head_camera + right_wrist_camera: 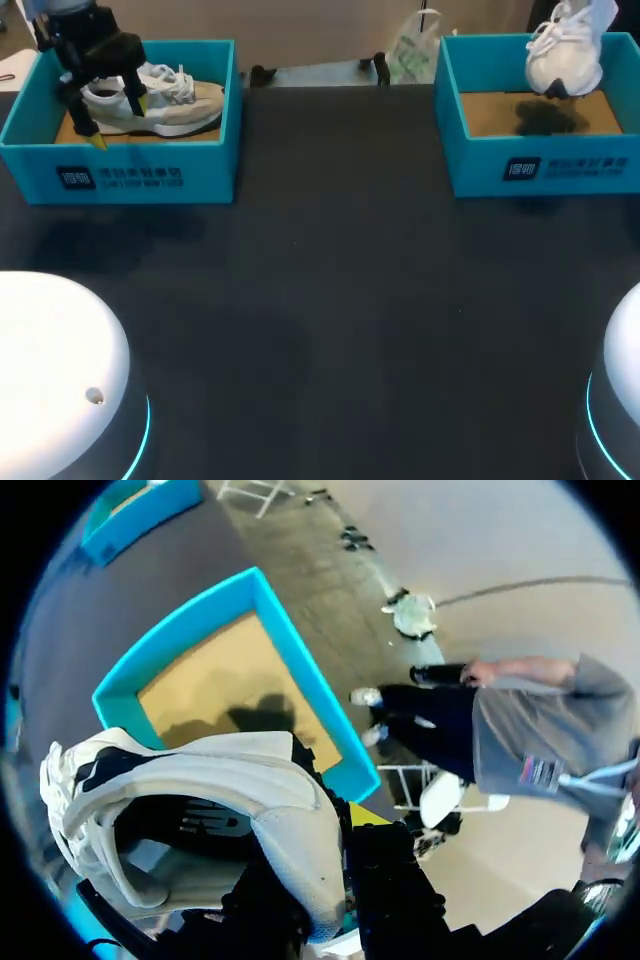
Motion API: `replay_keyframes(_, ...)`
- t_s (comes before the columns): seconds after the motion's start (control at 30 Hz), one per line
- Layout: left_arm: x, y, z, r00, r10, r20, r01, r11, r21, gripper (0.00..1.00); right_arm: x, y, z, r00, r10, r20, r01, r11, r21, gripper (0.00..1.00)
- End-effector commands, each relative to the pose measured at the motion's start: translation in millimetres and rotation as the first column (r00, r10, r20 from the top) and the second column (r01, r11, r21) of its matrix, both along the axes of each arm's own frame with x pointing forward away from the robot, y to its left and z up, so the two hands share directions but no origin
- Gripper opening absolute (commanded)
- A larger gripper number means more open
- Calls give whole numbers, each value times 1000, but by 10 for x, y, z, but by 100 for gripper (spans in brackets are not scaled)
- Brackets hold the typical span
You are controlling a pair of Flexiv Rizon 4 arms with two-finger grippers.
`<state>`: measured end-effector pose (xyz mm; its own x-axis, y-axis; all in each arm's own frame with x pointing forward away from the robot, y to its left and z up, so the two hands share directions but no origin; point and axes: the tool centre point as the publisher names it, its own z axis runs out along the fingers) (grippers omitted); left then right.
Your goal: Take the shoe out of the shoebox, open the shoe tongue, remove and reinsert the insole, then place the shoe into the shoebox
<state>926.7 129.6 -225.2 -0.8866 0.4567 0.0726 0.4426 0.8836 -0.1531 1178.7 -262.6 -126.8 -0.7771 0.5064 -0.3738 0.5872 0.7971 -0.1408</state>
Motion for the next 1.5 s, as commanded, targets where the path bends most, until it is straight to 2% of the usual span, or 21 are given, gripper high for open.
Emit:
replay_keyframes(0.03, -1, 4, -2, 1000, -1, 1, 1, 1000, 1, 100, -160, -1, 33, 891, -447, 72, 444, 894, 62, 0)
replay_keyframes(0.37, -1, 4, -2, 1000, -1, 1, 1, 1000, 1, 100, -160, -1, 33, 891, -447, 72, 444, 894, 62, 0)
replay_keyframes(0.43, -1, 4, -2, 1000, -1, 1, 1, 1000, 1, 100, -163, -164, 24, 819, -567, 86, 560, 824, 89, 0)
replay_keyframes(0.47, -1, 4, -2, 1000, -1, 1, 1, 1000, 1, 100, -170, -255, 3, 773, -627, 98, 624, 779, 63, 0)
replay_keyframes(0.57, -1, 4, -2, 1000, -1, 1, 1, 1000, 1, 100, -211, -466, -32, 679, -723, 129, 722, 689, 59, 0)
replay_keyframes(0.73, -1, 4, -2, 1000, -1, 1, 1, 1000, 1, 100, -310, -662, -57, 567, -803, 181, 806, 587, 80, 0)
replay_keyframes(0.9, -1, 4, -2, 1000, -1, 1, 1, 1000, 1, 100, -416, -715, -138, 451, -863, 229, 872, 481, 94, 0)
replay_keyframes(1.4, -1, 4, -2, 1000, -1, 1, 1, 1000, 1, 100, -416, -715, -138, 451, -863, 229, 872, 481, 94, 0)
replay_keyframes(1.5, -1, 4, -2, 1000, -1, 1, 1, 1000, 1, 100, -479, -771, -205, 420, -872, 250, 882, 457, 111, 0)
